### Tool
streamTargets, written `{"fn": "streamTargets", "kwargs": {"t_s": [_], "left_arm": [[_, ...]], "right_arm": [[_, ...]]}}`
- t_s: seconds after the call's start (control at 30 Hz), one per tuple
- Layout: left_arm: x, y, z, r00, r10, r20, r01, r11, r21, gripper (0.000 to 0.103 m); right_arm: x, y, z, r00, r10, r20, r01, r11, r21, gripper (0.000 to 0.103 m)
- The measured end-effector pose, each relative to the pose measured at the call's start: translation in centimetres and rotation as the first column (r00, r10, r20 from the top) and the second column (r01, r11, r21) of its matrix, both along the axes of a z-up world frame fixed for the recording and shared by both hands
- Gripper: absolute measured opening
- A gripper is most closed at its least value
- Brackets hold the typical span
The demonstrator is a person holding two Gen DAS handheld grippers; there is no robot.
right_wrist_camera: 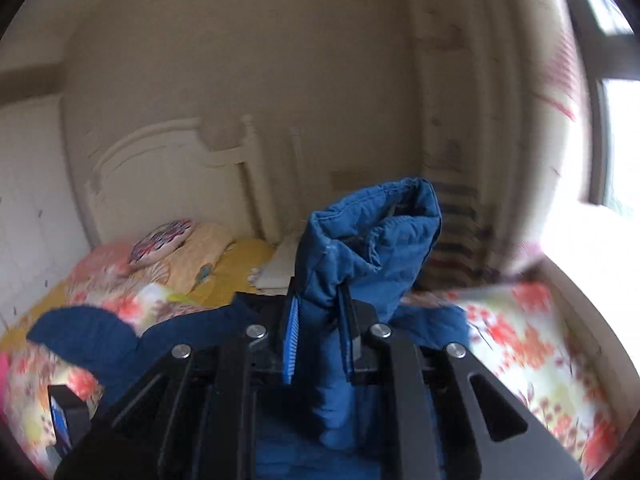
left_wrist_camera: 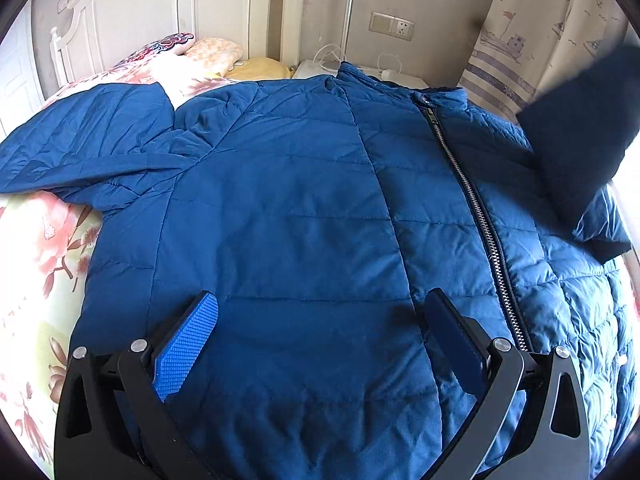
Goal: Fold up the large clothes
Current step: 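Grasp the blue jacket sleeve with the right gripper and fold it across the body, then grasp the other sleeve cuff with the left gripper and lift it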
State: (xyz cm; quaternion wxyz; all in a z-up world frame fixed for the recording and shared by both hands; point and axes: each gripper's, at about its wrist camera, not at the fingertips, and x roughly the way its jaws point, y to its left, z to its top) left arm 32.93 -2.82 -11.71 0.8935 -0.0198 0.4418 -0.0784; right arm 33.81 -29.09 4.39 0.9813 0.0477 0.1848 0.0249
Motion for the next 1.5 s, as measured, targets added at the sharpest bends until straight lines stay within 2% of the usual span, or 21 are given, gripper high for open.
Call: {"fn": "streamTargets", "kwargs": {"t_s": [0.07,0.1,0.13,0.2,0.27,0.37,0.43,0.5,0.6,0.73,0.8,0.9,1.03,1.1,1.13,1.17,1.23,1.3,1.33,1.37,1.5], "left_arm": [[-0.1,0.3,0.0,1.0,0.0,0.003,0.0,1.0,-0.016,0.099],[-0.1,0.5,0.0,1.0,0.0,0.005,0.0,1.0,-0.028,0.099],[-0.1,0.7,0.0,1.0,0.0,0.006,0.0,0.999,-0.037,0.099],[-0.2,1.0,0.0,1.0,0.0,0.009,0.001,0.998,-0.055,0.099],[-0.1,1.0,0.0,1.0,0.001,0.009,-0.001,0.998,-0.064,0.099],[0.0,1.2,-0.1,1.0,0.0,0.009,0.001,0.998,-0.07,0.099],[0.0,1.3,-0.1,1.0,0.0,0.009,0.001,0.996,-0.084,0.099],[0.1,1.8,0.0,1.0,0.0,0.009,0.001,0.993,-0.119,0.099],[0.1,2.9,0.1,1.0,0.008,0.012,-0.006,0.978,-0.207,0.099],[0.1,4.7,0.4,0.998,0.054,0.016,-0.045,0.942,-0.333,0.099],[0.4,5.3,0.7,0.997,0.075,-0.006,-0.072,0.922,-0.38,0.099],[2.0,5.5,1.6,0.993,0.1,-0.056,-0.114,0.906,-0.408,0.099],[5.9,4.6,2.6,0.986,0.151,-0.07,-0.166,0.924,-0.345,0.089],[7.8,4.2,2.5,0.982,0.181,-0.058,-0.19,0.935,-0.298,0.089],[8.8,3.8,2.1,0.98,0.188,-0.064,-0.198,0.938,-0.285,0.085],[9.5,3.5,1.6,0.981,0.179,-0.078,-0.194,0.938,-0.289,0.074],[10.4,2.6,0.5,0.986,0.135,-0.103,-0.16,0.941,-0.3,0.06],[9.8,1.0,1.0,0.993,0.112,-0.042,-0.118,0.973,-0.196,0.041],[9.4,0.6,1.3,0.994,0.11,-0.014,-0.111,0.983,-0.148,0.022],[9.0,0.5,1.8,0.995,0.102,0.008,-0.1,0.986,-0.136,0.014],[5.1,2.6,6.1,0.984,0.107,0.14,-0.074,0.972,-0.224,0.012]], "right_arm": [[1.1,6.1,1.0,0.978,0.204,-0.047,-0.206,0.977,-0.048,0.042],[1.2,8.4,1.1,0.955,0.286,-0.077,-0.289,0.956,-0.043,0.063],[1.2,10.3,1.1,0.94,0.329,-0.089,-0.334,0.941,-0.052,0.067],[0.4,12.3,1.1,0.92,0.382,-0.091,-0.388,0.919,-0.062,0.067],[-0.2,11.8,0.7,0.919,0.385,-0.082,-0.389,0.92,-0.04,0.067],[-1.6,8.1,-0.7,0.957,0.278,-0.085,-0.281,0.959,-0.028,0.067],[-3.1,3.8,-2.3,0.984,0.137,-0.115,-0.139,0.99,-0.007,0.067],[-4.5,-0.9,-4.1,0.987,-0.005,-0.162,0.016,0.998,0.066,0.067],[-5.7,-6.2,-7.6,0.949,-0.196,-0.246,0.23,0.966,0.117,0.065],[-6.5,-9.8,-12.7,0.886,-0.326,-0.329,0.394,0.904,0.164,0.065],[-6.5,-11.5,-13.9,0.864,-0.324,-0.384,0.431,0.872,0.232,0.064],[-7.6,-12.5,-13.8,0.882,-0.312,-0.353,0.422,0.857,0.296,0.064],[-8.1,-12.5,-14.1,0.891,-0.302,-0.34,0.411,0.855,0.317,0.064],[-8.3,-12.9,-14.1,0.891,-0.301,-0.341,0.412,0.85,0.328,0.064],[-8.1,-13.0,-14.1,0.891,-0.3,-0.342,0.413,0.848,0.332,0.064],[-7.5,-12.9,-14.1,0.891,-0.299,-0.343,0.414,0.846,0.337,0.064],[-7.3,-13.0,-14.3,0.891,-0.295,-0.346,0.413,0.843,0.344,0.064],[-7.0,-13.3,-14.6,0.89,-0.291,-0.352,0.414,0.84,0.351,0.064],[-7.1,-13.4,-14.6,0.89,-0.288,-0.354,0.413,0.838,0.357,0.064],[-7.1,-13.5,-14.7,0.89,-0.286,-0.354,0.413,0.835,0.363,0.064],[-7.4,-13.7,-14.7,0.894,-0.285,-0.346,0.411,0.828,0.38,0.064]]}}
